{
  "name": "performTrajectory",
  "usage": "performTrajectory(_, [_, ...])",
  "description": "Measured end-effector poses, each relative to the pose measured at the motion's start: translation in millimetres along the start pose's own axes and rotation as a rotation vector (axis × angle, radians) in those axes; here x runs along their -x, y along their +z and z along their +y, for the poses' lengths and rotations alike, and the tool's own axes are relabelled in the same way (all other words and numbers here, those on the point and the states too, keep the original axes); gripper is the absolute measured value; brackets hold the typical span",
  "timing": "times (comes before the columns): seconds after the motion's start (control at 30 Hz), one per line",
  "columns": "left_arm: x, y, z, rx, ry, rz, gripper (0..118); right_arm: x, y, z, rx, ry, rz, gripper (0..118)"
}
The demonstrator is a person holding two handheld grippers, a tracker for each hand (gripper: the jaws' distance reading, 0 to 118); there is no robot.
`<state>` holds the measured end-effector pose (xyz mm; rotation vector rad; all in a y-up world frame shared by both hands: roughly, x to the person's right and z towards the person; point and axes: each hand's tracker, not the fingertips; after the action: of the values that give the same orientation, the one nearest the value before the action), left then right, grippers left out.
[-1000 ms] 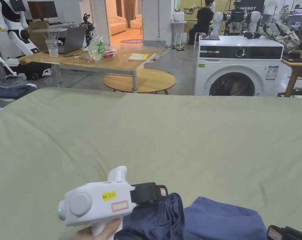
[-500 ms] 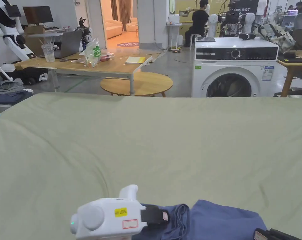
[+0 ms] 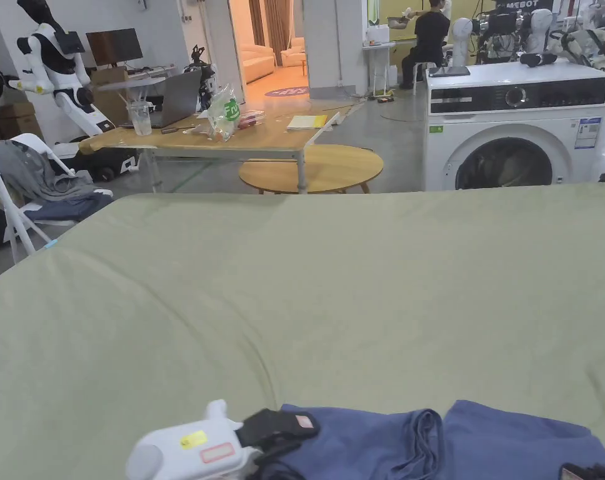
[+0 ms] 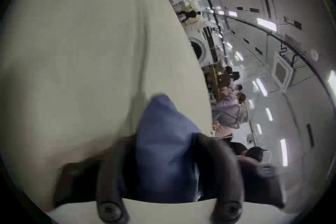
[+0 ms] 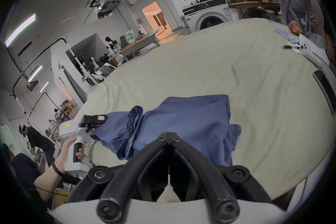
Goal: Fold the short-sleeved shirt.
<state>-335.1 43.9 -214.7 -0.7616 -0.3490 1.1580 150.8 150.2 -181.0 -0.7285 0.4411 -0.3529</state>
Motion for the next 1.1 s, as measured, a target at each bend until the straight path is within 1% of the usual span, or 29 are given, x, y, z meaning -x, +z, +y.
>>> performTrajectory(0.03, [0, -6, -4, 0.002, 0.013, 0.001, 37, -1, 2, 0, 0.001, -0.006, -0.005, 0])
performTrajectory(0.07, [5, -8, -5, -0.037, 0.119, 0.029, 14, -3, 5, -1, 0.001, -0.008, -0.014, 0])
performTrajectory(0.1, [10, -5, -4, -0.051, 0.195, -0.021, 12, -3, 9, -1, -0.003, -0.005, -0.021, 0])
performTrajectory(0.13, [11, 2, 1, -0.075, 0.212, -0.066, 10, -5, 12, -1, -0.004, -0.005, -0.025, 0])
performTrajectory(0.2, [-9, 25, 7, -0.127, 0.119, -0.032, 9, -10, 16, -1, -0.011, -0.009, -0.027, 0])
performTrajectory(0.27, [-40, 50, 16, -0.130, -0.038, -0.011, 9, -16, 16, 0, -0.025, -0.028, -0.021, 0])
performTrajectory(0.33, [-78, 75, 24, -0.199, -0.198, 0.059, 9, -20, 13, 3, -0.026, -0.047, -0.013, 0])
performTrajectory(0.4, [-121, 85, 25, -0.200, -0.344, 0.088, 9, -22, 12, 5, -0.034, -0.054, -0.013, 0])
performTrajectory(0.5, [-174, 63, 7, -0.128, -0.580, 0.153, 9, -22, 14, 10, -0.058, -0.075, 0.000, 0])
performTrajectory(0.57, [-195, 26, -18, -0.067, -0.659, 0.199, 9, -21, 18, 10, -0.072, -0.090, 0.016, 0])
performTrajectory(0.63, [-201, -21, -42, 0.013, -0.691, 0.228, 9, -19, 22, 9, -0.078, -0.090, 0.017, 0])
performTrajectory(0.67, [-188, -54, -43, 0.076, -0.708, 0.231, 9, -19, 24, 8, -0.078, -0.084, 0.019, 0])
performTrajectory(0.73, [-182, -104, -66, 0.190, -0.670, 0.286, 9, -19, 31, 8, -0.082, -0.070, -0.003, 0])
performTrajectory(0.77, [-178, -124, -78, 0.215, -0.649, 0.278, 9, -20, 37, 8, -0.089, -0.063, -0.014, 0])
performTrajectory(0.8, [-173, -140, -81, 0.255, -0.648, 0.233, 9, -23, 42, 8, -0.095, -0.058, -0.020, 0])
performTrajectory(0.83, [-171, -151, -87, 0.285, -0.629, 0.187, 15, -26, 47, 8, -0.100, -0.057, -0.025, 0])
performTrajectory(0.87, [-169, -161, -91, 0.313, -0.606, 0.142, 33, -31, 53, 9, -0.105, -0.058, -0.035, 0])
performTrajectory(0.9, [-169, -166, -90, 0.352, -0.587, 0.089, 44, -36, 56, 9, -0.107, -0.059, -0.044, 0])
performTrajectory(0.97, [-169, -155, -83, 0.311, -0.539, 0.009, 46, -48, 62, 7, -0.116, -0.064, -0.064, 0])
performTrajectory(1.03, [-171, -143, -72, 0.263, -0.503, -0.043, 46, -58, 65, 3, -0.127, -0.080, -0.057, 0])
performTrajectory(1.1, [-172, -125, -65, 0.187, -0.485, -0.045, 45, -64, 65, 1, -0.123, -0.112, -0.047, 0])
